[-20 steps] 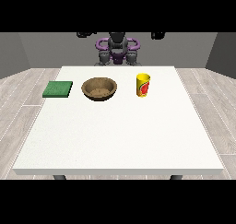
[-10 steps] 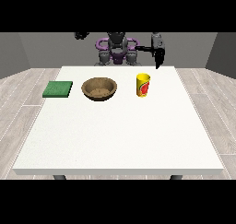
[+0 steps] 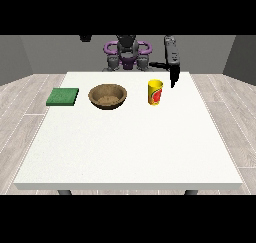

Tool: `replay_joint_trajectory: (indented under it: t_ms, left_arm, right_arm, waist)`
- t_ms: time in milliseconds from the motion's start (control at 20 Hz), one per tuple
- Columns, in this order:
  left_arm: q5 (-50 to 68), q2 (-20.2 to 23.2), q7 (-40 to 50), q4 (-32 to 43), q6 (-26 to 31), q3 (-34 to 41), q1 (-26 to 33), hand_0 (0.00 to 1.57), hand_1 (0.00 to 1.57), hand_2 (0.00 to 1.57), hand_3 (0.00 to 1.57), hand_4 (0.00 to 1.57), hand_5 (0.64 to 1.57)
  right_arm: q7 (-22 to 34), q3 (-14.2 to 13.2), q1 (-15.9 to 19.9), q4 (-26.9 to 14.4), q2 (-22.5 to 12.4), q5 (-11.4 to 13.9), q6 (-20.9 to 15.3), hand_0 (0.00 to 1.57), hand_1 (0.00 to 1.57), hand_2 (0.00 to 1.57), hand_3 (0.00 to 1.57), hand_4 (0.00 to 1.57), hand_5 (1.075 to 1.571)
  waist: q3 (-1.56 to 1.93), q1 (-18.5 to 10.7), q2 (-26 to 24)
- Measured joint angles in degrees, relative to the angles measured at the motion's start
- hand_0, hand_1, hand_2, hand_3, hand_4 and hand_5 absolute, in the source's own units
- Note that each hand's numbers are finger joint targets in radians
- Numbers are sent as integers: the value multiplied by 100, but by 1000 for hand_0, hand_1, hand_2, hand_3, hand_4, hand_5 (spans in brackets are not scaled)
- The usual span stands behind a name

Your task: Pick the cup and pour the ball into the bowl, then pick the bowl and place it on the pad

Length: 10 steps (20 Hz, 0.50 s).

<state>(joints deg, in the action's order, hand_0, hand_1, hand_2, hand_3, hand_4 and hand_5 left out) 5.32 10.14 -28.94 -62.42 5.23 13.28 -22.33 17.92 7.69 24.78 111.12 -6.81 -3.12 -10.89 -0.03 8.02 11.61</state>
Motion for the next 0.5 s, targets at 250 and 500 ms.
replay_joint_trajectory:
  t_ms: [250, 500]
  left_arm:
    - [-8, 69, -612, 823, 44, 158, -115, 0, 0, 0, 0, 0, 1427]
    - [-26, 34, -1075, 1547, -62, 263, -401, 0, 0, 0, 0, 0, 1423]
  right_arm:
    - [-25, -349, -237, 229, -218, -395, 417, 0, 0, 0, 0, 0, 1565]
    - [20, -639, -325, 451, -363, -674, 651, 0, 0, 0, 0, 0, 1568]
  waist:
    - [0, 160, 40]
    - [1, 324, 144]
